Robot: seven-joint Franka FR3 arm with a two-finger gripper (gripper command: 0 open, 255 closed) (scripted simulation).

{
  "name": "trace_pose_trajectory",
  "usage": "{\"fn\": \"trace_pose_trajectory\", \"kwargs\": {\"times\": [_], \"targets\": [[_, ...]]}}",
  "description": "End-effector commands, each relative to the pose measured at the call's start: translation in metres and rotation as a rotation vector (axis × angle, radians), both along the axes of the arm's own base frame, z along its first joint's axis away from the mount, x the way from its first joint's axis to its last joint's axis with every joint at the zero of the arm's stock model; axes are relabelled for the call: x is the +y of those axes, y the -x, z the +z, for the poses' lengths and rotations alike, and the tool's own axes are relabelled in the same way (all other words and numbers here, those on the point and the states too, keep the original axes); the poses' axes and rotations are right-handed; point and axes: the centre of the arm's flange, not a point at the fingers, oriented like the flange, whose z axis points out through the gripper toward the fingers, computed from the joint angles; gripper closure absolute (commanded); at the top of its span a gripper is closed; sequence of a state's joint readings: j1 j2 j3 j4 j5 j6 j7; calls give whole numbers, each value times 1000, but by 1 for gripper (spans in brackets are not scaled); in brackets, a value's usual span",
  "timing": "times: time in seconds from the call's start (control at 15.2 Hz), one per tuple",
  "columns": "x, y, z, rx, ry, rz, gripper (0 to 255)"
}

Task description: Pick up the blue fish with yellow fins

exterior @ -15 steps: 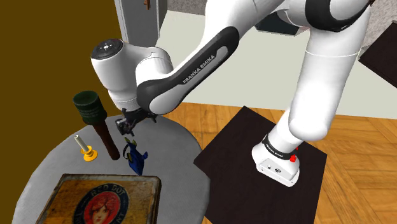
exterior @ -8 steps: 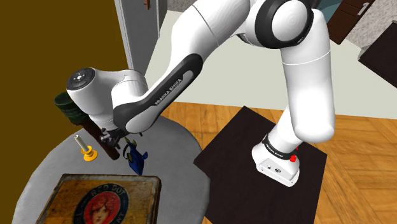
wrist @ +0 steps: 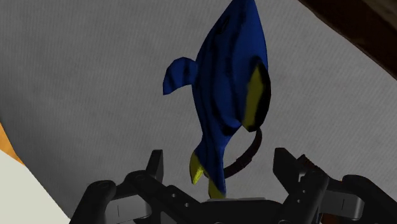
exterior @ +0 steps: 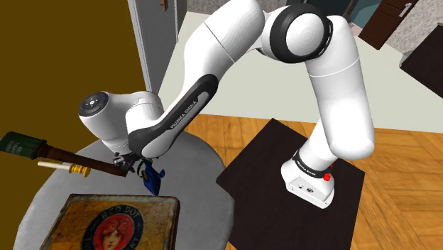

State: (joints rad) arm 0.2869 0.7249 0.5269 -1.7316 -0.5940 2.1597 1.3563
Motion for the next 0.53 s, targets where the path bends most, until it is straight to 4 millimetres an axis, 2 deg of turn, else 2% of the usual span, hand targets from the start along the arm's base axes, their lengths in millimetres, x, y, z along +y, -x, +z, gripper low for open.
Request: {"fn": "trace_pose_trajectory", "kwargs": {"times": [0.0, 0.07, 0.46], "targets": [[-1, -1, -4, 0, 0, 0, 0], [0, 0, -4, 0, 0, 0, 255], [0, 0, -4, 0, 0, 0, 255]]}}
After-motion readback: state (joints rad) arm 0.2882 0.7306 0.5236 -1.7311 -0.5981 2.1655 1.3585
